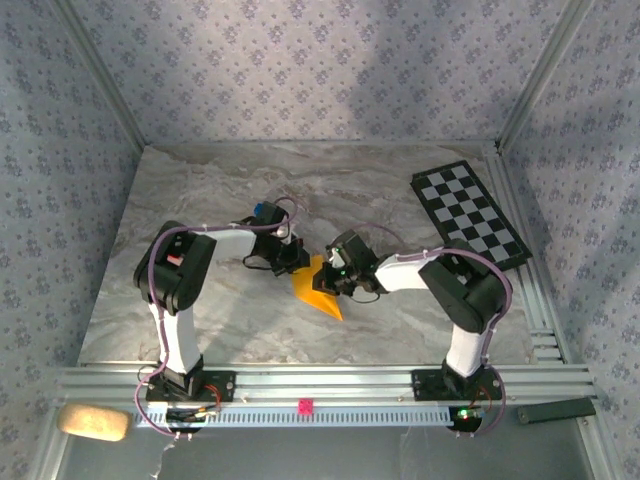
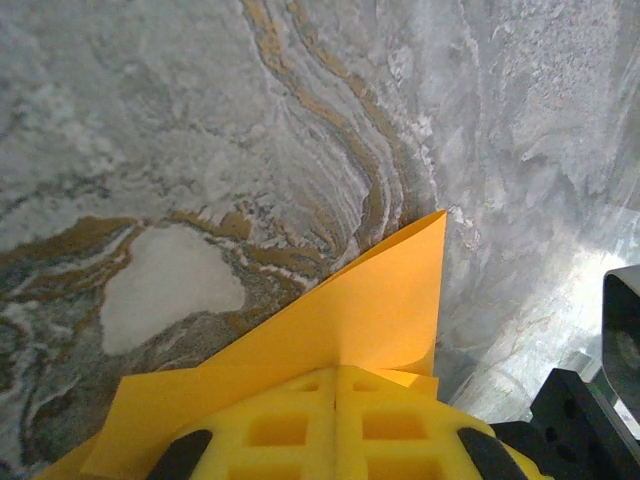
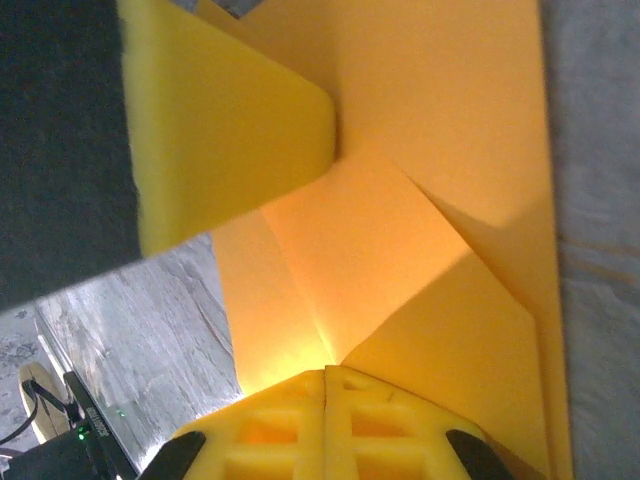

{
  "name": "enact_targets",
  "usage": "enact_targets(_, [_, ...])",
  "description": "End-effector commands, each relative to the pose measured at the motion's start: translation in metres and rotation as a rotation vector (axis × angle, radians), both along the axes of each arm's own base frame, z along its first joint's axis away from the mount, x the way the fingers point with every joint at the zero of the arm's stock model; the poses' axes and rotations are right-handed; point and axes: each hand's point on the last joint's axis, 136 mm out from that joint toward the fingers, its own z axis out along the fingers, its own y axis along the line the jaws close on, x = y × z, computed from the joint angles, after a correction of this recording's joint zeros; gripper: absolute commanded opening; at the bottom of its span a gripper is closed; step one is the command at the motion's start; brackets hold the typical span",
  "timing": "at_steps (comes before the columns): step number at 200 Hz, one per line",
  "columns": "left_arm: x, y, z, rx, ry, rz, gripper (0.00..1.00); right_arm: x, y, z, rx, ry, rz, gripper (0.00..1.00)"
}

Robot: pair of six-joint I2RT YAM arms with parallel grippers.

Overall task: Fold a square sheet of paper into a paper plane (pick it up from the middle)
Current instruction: Fourth fold the wing at the center of the table.

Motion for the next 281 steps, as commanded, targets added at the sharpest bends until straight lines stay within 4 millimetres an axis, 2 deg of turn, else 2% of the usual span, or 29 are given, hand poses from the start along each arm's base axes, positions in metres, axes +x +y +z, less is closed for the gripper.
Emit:
enact_targets(1, [-0.021, 0.036, -0.05, 0.171, 0.105, 0.043, 0.0, -0.025, -0.017, -0.014, -0.065, 0.07, 0.006, 0.04])
enact_targets(65, [-0.02, 0.037, -0.047, 0.162, 0.101, 0.042, 0.0, -0.054, -0.039, -0.022, -0.088, 0.083, 0.021, 0.05])
enact_targets(95, [-0.022, 0.04, -0.048, 0.168, 0.103, 0.046, 0.0, -0.072, -0.058, -0.033, -0.136, 0.101, 0.029, 0.05])
enact_targets(157, [-0.021, 0.04, -0.047, 0.171, 0.102, 0.048, 0.0, -0.104, -0.088, -0.038, -0.172, 0.108, 0.048, 0.06])
enact_targets(192, [-0.02, 0.039, -0.044, 0.164, 0.096, 0.045, 0.0, -0.113, -0.099, -0.037, -0.17, 0.107, 0.041, 0.07])
enact_targets(208, [-0.018, 0.038, -0.042, 0.157, 0.091, 0.046, 0.0, -0.107, -0.096, -0.023, -0.141, 0.087, 0.027, 0.07])
enact_targets(244, [-0.016, 0.033, -0.035, 0.136, 0.078, 0.044, 0.01, -0.069, -0.067, 0.045, -0.024, -0.084, 0.021, 0.09])
enact_targets(262, [-0.016, 0.03, -0.032, 0.131, 0.073, 0.041, 0.01, -0.049, -0.062, 0.057, -0.021, -0.116, 0.005, 0.09])
enact_targets(281, [-0.015, 0.028, -0.029, 0.126, 0.068, 0.035, 0.01, -0.028, -0.052, 0.059, -0.003, -0.111, -0.023, 0.09])
